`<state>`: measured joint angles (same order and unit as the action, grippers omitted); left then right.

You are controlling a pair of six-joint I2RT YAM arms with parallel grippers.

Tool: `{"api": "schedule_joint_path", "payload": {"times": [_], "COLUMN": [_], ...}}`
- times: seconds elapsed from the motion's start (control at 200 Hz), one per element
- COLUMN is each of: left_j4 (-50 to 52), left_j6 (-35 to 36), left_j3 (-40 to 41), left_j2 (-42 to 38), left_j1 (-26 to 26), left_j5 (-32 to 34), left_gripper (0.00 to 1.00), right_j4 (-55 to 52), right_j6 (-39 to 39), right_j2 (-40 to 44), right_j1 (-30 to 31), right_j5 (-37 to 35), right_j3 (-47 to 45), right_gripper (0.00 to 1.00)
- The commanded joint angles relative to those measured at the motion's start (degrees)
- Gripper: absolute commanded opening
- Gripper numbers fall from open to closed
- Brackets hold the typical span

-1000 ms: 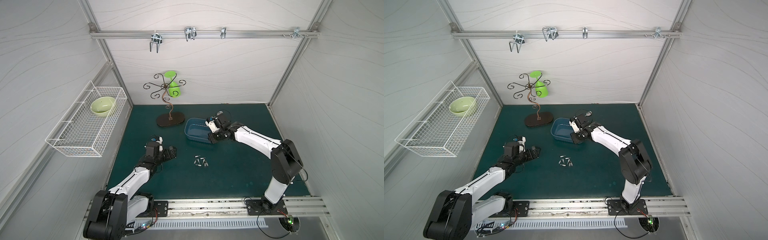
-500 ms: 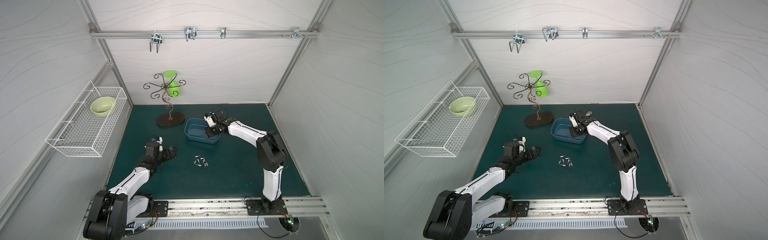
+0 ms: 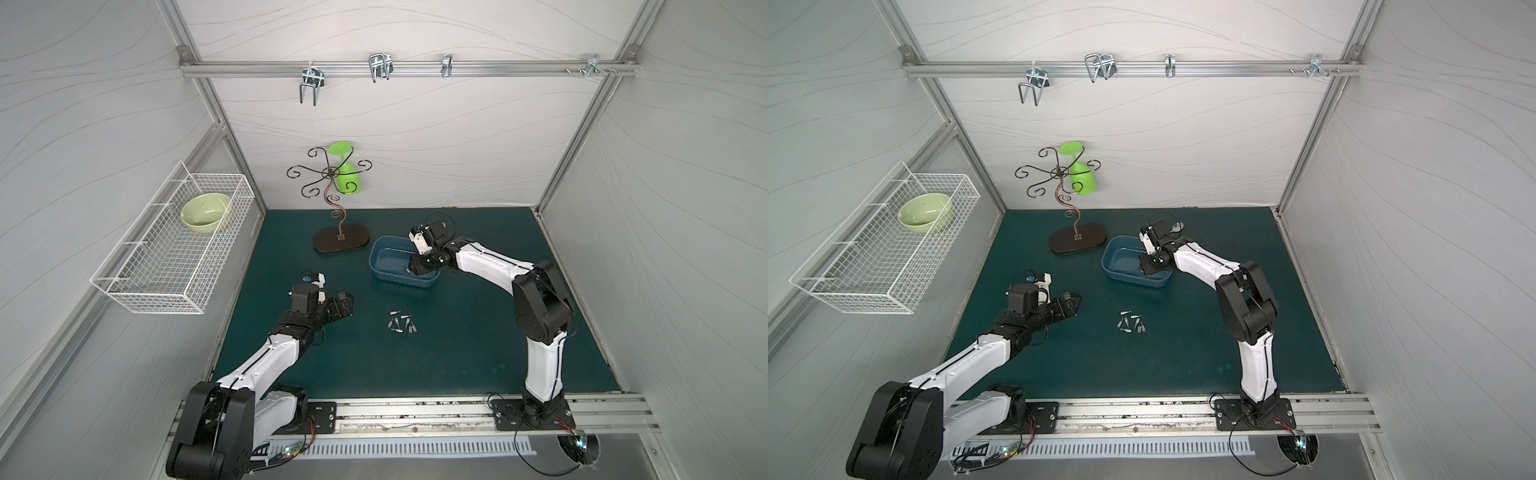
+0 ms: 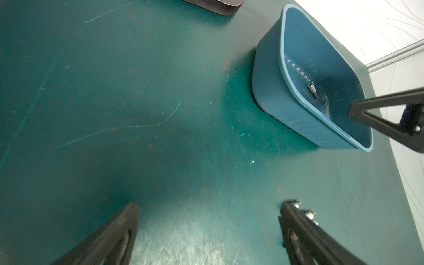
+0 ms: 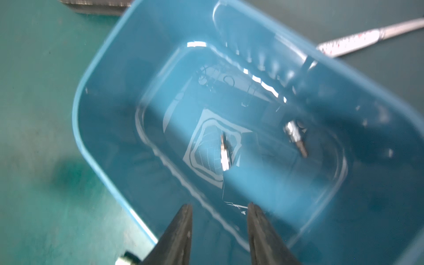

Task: Put the bit on the desktop into the storage box
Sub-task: Place the screwdriver bit in the storage box.

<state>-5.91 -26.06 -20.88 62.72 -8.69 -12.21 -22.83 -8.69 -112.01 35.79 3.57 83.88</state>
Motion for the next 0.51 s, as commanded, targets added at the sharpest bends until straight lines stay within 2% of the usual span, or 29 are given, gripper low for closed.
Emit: {"api": "schedule_joint_path", "payload": {"times": [0.0, 0.245, 0.5], "left_j4": [-1.58, -2.14, -2.15], "left_j6": [1.09, 1.37, 1.32], "left_j3": [-1.88, -1.15, -0.75], "left_j2": [-0.88, -2.25, -3.2], "left_j1": [-0.1, -0.11, -0.14], "left_j5": [-0.09, -0.32, 0.23], "left_gripper": [0.99, 0.99, 0.99], "right_j4": [-0.9, -2.14, -4.17], "right_j6": [2.16, 11.31, 16.65], "right_j2": [6.78, 14.86, 14.61], "right_j1": [1.06, 10.0, 16.73], "right_j5": [0.65, -2.03, -1.34], "right_j3": [-3.1, -10.62, -11.35], "right_gripper": [0.44, 0.45, 0.45]}}
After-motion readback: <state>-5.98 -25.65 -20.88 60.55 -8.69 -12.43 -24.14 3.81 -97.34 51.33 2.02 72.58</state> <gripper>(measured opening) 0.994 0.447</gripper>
